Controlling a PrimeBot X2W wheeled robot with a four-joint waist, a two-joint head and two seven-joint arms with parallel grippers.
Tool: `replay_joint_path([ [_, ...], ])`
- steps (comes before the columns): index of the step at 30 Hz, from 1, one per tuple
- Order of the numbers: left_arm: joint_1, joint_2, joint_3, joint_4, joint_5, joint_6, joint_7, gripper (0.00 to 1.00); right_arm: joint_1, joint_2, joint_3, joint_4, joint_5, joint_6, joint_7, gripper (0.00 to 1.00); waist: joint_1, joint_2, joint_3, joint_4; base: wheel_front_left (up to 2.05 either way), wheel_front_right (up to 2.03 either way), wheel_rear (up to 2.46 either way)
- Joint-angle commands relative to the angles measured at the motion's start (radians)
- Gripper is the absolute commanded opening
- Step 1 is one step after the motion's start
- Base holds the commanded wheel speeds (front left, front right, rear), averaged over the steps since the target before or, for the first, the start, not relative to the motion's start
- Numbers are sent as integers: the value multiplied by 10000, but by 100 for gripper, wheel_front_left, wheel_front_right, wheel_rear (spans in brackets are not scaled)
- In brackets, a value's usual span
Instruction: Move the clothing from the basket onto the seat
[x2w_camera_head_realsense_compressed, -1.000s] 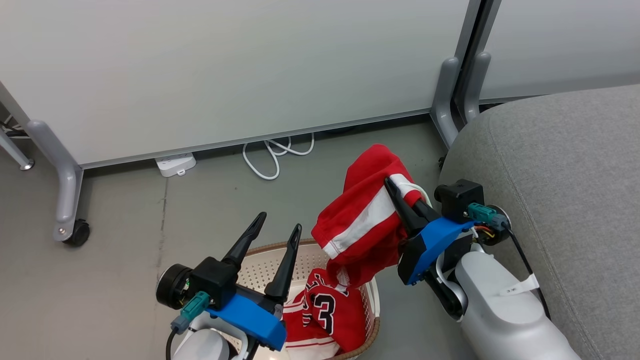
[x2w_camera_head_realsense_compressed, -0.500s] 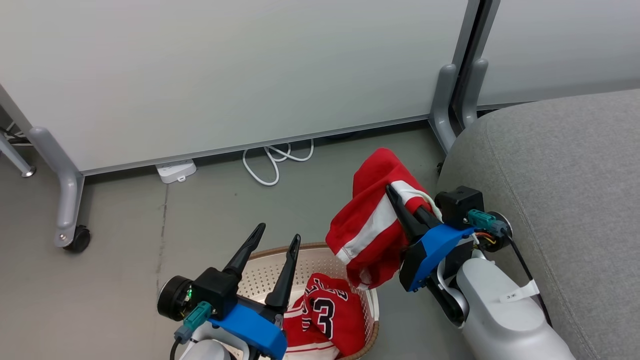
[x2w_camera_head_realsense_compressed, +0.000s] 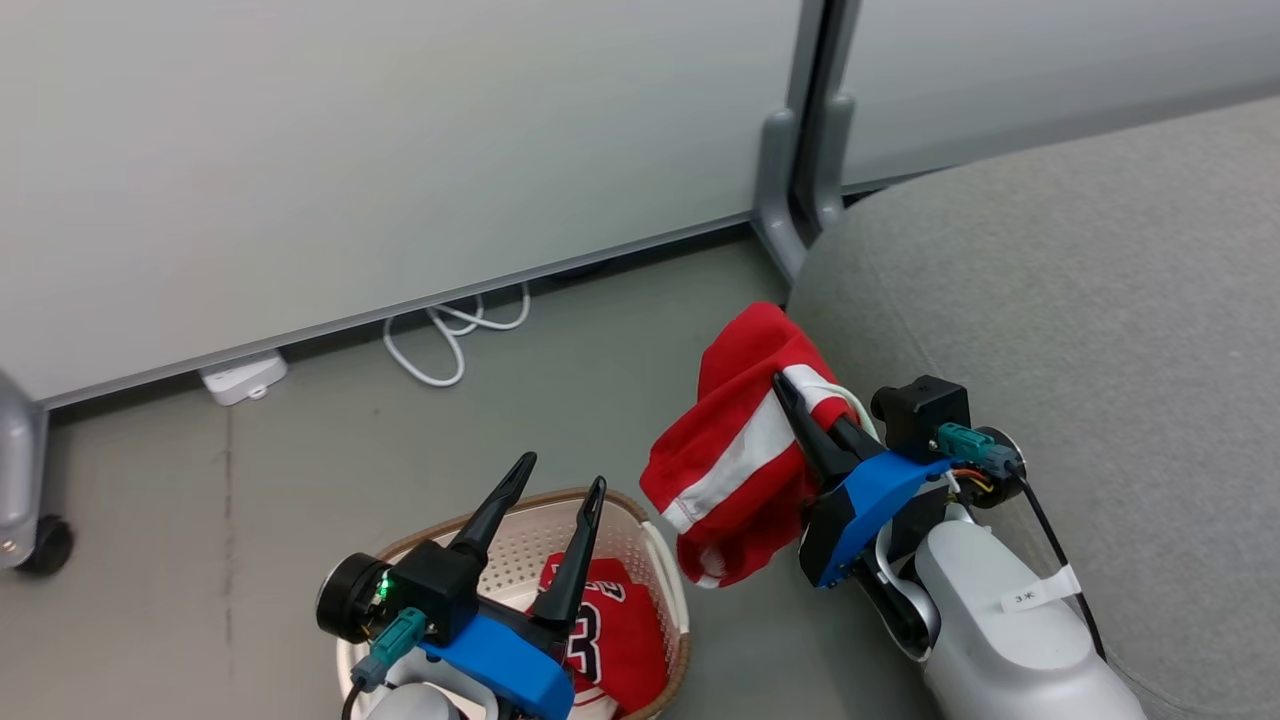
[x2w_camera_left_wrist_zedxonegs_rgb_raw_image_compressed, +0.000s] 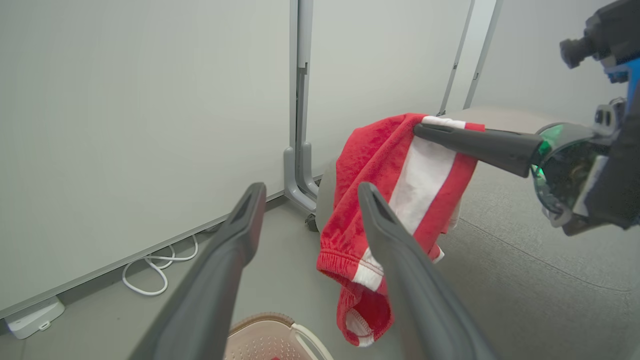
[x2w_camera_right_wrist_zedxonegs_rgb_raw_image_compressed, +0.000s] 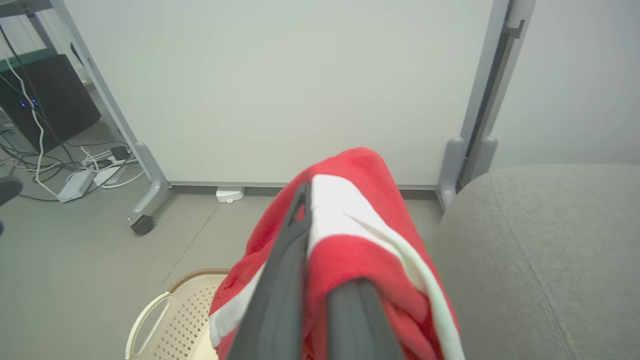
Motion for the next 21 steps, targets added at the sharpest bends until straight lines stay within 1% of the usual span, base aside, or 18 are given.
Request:
replay_joint_path([
  [1, -122, 33, -26, -32, -22, -24, -32, 100, 110, -28, -28, -73, -59, 5, -10, 0, 0, 0, 95, -432, 0, 0, 0],
  [14, -254, 169, -67, -1, 36, -25, -33, 100, 177, -23, -41, -246, 55, 5, -42, 0, 0, 0, 243, -2258, 0, 0, 0],
  [21, -334, 140, -121, 20, 61, -25, -33, 100, 310, -23, -249, -253, 66, 5, -54, 0, 0, 0, 287, -2884, 0, 0, 0],
])
